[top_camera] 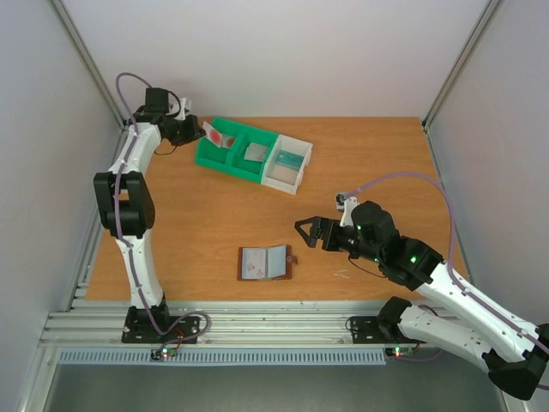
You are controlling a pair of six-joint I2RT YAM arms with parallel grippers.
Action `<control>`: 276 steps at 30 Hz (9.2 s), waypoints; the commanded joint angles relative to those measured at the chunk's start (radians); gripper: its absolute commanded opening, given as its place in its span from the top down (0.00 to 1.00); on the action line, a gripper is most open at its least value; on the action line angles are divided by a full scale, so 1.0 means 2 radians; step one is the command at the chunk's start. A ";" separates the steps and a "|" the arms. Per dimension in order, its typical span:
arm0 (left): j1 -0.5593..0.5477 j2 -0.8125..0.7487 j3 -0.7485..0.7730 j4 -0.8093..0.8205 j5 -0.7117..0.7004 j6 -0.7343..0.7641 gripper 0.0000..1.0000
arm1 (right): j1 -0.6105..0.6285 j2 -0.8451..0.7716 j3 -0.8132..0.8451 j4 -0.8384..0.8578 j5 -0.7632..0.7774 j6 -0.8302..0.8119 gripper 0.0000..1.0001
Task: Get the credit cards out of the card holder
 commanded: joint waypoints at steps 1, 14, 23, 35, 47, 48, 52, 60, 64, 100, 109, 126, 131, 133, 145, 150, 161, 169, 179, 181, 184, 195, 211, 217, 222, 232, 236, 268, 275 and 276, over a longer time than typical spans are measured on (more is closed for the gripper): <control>-0.001 0.030 0.044 0.015 -0.002 0.012 1.00 | 0.003 0.013 0.032 -0.016 0.019 -0.024 0.02; -0.015 0.109 0.114 0.038 -0.016 0.020 1.00 | 0.003 0.050 0.065 -0.023 0.034 -0.041 0.02; -0.023 0.162 0.176 0.040 -0.015 0.032 1.00 | 0.003 0.073 0.079 -0.032 0.042 -0.044 0.02; -0.033 0.184 0.186 0.058 0.001 0.034 1.00 | 0.003 0.093 0.087 -0.030 0.063 -0.043 0.02; -0.034 0.206 0.193 0.069 0.003 0.025 0.99 | 0.003 0.096 0.091 -0.039 0.077 -0.044 0.02; -0.034 0.207 0.193 0.071 0.002 0.025 0.98 | 0.003 0.096 0.091 -0.040 0.078 -0.044 0.02; -0.035 0.211 0.194 0.075 0.002 0.020 0.95 | 0.003 0.096 0.092 -0.041 0.080 -0.042 0.01; -0.038 0.215 0.194 0.078 0.000 0.018 0.93 | 0.003 0.097 0.091 -0.043 0.083 -0.038 0.01; -0.039 0.217 0.195 0.084 -0.002 0.015 0.90 | 0.003 0.093 0.091 -0.045 0.085 -0.037 0.02; -0.058 0.197 0.179 0.170 -0.053 -0.007 0.60 | 0.003 0.110 0.118 -0.045 0.093 -0.047 0.02; -0.058 0.183 0.172 0.184 -0.066 -0.007 0.56 | 0.003 0.110 0.119 -0.051 0.089 -0.043 0.02; -0.059 0.030 0.066 0.068 -0.082 -0.015 0.37 | 0.003 0.124 0.123 -0.123 0.086 -0.015 0.02; -0.058 -0.015 0.041 -0.022 -0.096 -0.044 0.37 | 0.003 0.138 0.132 -0.132 0.055 -0.023 0.02; -0.058 -0.044 0.002 -0.029 -0.085 -0.055 0.37 | 0.003 0.148 0.133 -0.131 0.035 -0.026 0.03; -0.068 -0.193 -0.233 -0.036 -0.040 -0.079 0.44 | 0.007 0.177 0.097 -0.065 -0.044 -0.012 0.22; -0.086 -0.232 -0.301 -0.042 -0.027 -0.069 0.45 | 0.016 0.194 0.086 -0.040 -0.058 0.001 0.36; -0.118 -0.358 -0.464 -0.009 0.017 -0.091 0.47 | 0.041 0.234 0.072 0.013 -0.067 0.017 0.52; -0.161 -0.401 -0.546 0.052 0.042 -0.135 0.52 | 0.047 0.278 0.066 0.056 -0.083 0.030 0.61; -0.181 -0.398 -0.629 0.151 0.076 -0.181 0.61 | 0.049 0.337 0.057 0.099 -0.090 0.044 0.67; -0.182 -0.398 -0.641 0.162 0.077 -0.185 0.61 | 0.049 0.347 0.051 0.108 -0.089 0.047 0.68; -0.182 -0.398 -0.655 0.169 0.084 -0.185 0.63 | 0.049 0.360 0.042 0.122 -0.088 0.055 0.70; -0.183 -0.397 -0.689 0.208 0.101 -0.206 0.76 | 0.050 0.416 0.030 0.155 -0.093 0.063 0.77; -0.186 -0.371 -0.715 0.250 0.114 -0.216 0.83 | 0.052 0.464 0.025 0.177 -0.101 0.064 0.83; -0.190 -0.360 -0.719 0.262 0.117 -0.220 0.88 | 0.053 0.472 0.022 0.178 -0.101 0.060 0.85; -0.203 -0.347 -0.714 0.267 0.115 -0.220 0.89 | 0.053 0.480 0.022 0.179 -0.103 0.058 0.86; -0.216 -0.333 -0.714 0.252 0.079 -0.209 0.94 | 0.053 0.474 0.019 0.169 -0.088 0.048 0.91; -0.216 -0.334 -0.714 0.235 0.060 -0.197 0.97 | 0.053 0.459 0.014 0.160 -0.077 0.045 0.91; -0.236 -0.368 -0.727 0.313 0.119 -0.259 0.93 | 0.058 0.434 -0.011 0.196 -0.090 0.063 0.84; -0.236 -0.344 -0.725 0.300 0.094 -0.236 0.94 | 0.059 0.440 -0.012 0.209 -0.097 0.065 0.84; -0.236 -0.338 -0.725 0.299 0.091 -0.233 0.94 | 0.059 0.441 -0.012 0.210 -0.098 0.065 0.84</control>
